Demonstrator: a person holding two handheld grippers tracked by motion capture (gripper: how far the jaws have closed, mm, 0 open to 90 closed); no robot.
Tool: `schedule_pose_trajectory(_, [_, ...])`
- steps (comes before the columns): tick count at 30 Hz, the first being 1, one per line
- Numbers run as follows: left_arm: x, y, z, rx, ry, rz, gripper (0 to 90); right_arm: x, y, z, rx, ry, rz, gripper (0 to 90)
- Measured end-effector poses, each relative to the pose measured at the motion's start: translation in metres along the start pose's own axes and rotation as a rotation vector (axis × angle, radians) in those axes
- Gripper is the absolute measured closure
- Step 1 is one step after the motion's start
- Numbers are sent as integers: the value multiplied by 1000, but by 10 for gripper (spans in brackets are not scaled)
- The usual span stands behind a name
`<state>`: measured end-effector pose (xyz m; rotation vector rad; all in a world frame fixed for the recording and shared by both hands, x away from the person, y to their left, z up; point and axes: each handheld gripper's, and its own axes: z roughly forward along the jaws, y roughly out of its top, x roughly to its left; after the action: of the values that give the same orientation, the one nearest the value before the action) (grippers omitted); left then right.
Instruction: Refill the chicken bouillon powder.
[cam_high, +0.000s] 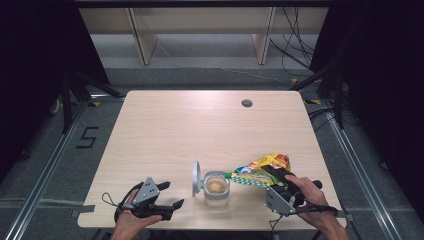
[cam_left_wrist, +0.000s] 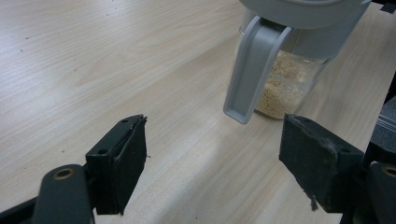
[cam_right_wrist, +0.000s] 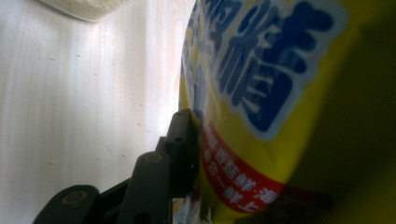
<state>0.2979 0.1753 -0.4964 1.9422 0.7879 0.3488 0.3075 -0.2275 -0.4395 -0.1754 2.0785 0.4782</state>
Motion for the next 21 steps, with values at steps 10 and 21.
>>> schedule_pose_trajectory(10, [0, 0, 0, 2, 1, 0, 224, 1, -21, 8, -99, 48, 278, 688])
schedule_pose_trajectory(21, [0, 0, -1, -1, 3, 0, 224, 0, -42, 16, -142, 75, 550, 703])
